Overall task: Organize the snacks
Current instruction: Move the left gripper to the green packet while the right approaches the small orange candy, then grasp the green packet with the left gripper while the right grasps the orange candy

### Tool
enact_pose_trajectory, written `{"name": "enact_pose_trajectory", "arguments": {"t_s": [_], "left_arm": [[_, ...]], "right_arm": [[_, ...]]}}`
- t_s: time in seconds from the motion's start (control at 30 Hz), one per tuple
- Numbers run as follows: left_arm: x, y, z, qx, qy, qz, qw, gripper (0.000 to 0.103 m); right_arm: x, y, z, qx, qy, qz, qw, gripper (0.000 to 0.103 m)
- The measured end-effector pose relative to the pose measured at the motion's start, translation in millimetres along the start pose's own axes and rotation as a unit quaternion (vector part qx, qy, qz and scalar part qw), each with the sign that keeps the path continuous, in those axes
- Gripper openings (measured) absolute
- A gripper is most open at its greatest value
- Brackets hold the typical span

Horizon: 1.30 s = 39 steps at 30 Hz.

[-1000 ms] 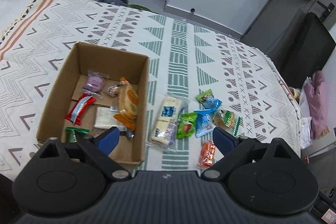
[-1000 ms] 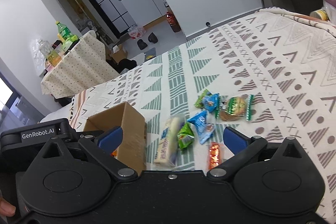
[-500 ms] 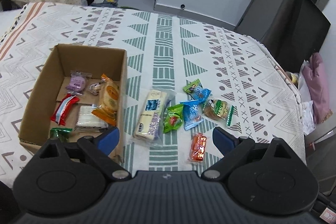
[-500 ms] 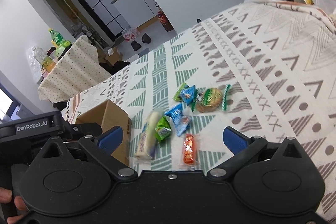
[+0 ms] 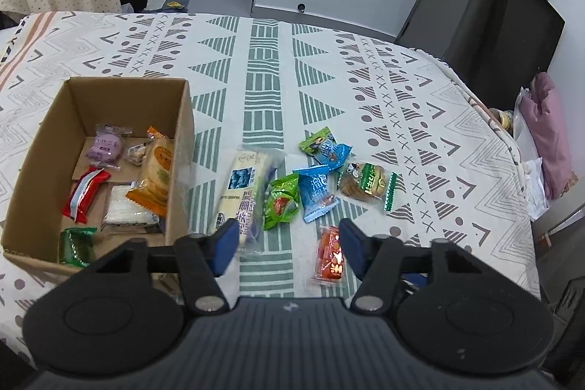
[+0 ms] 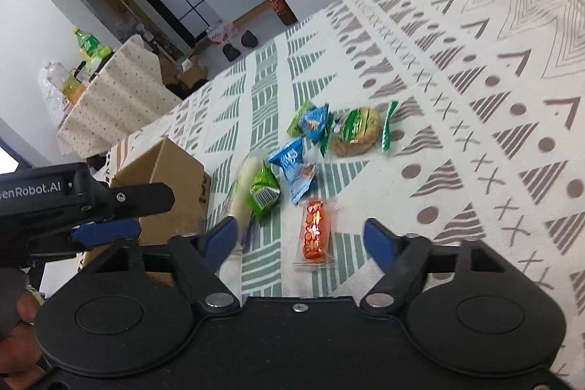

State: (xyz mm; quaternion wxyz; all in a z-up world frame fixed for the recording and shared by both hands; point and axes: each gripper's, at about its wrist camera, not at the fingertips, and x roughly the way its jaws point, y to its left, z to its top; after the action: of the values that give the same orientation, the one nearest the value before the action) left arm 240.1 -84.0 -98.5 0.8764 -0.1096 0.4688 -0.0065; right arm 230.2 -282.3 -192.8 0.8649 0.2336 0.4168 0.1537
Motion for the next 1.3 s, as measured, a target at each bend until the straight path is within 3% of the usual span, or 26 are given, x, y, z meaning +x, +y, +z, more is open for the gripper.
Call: {"name": "enact_pose_trajectory", "arguments": {"t_s": [0.23, 0.5, 0.77, 0.9, 0.93, 1.3], "left_arm": [[21.2, -5.6, 2.3, 0.015, 0.010, 0.008, 0.9998, 0.040], [55.7, -7.8, 1.7, 0.026, 0.017, 0.010, 0.9995, 0.029], [85.4, -8.7, 5.6, 0.022, 0.037, 0.013, 0.9990, 0.029], [98.1, -11.2, 6.8, 0.030, 0.047, 0.017, 0.9983, 0.029], [100.3, -11.6, 6.9, 0.031, 0.049, 0.017, 0.9982, 0.029], [127.0, -21.1, 14.5, 0.055, 0.049, 0.050, 0.9960, 0.033]], "right_arm": [[19.4, -9.5, 2.3, 0.024, 0.015, -0.008, 1.000, 0.054], [43.4, -9.0, 1.9, 0.017, 0.030, 0.001, 0.999, 0.046], [61.2, -10.8, -0.1, 0.016, 0.056, -0.009, 0.998, 0.042], [68.6, -16.7, 0.5, 0.017, 0.065, -0.009, 0.998, 0.021], [69.4, -18.7, 0.9, 0.018, 0.065, -0.008, 0.998, 0.020], [63.4, -32.7, 9.2, 0.038, 0.028, -0.035, 0.998, 0.018]]}}
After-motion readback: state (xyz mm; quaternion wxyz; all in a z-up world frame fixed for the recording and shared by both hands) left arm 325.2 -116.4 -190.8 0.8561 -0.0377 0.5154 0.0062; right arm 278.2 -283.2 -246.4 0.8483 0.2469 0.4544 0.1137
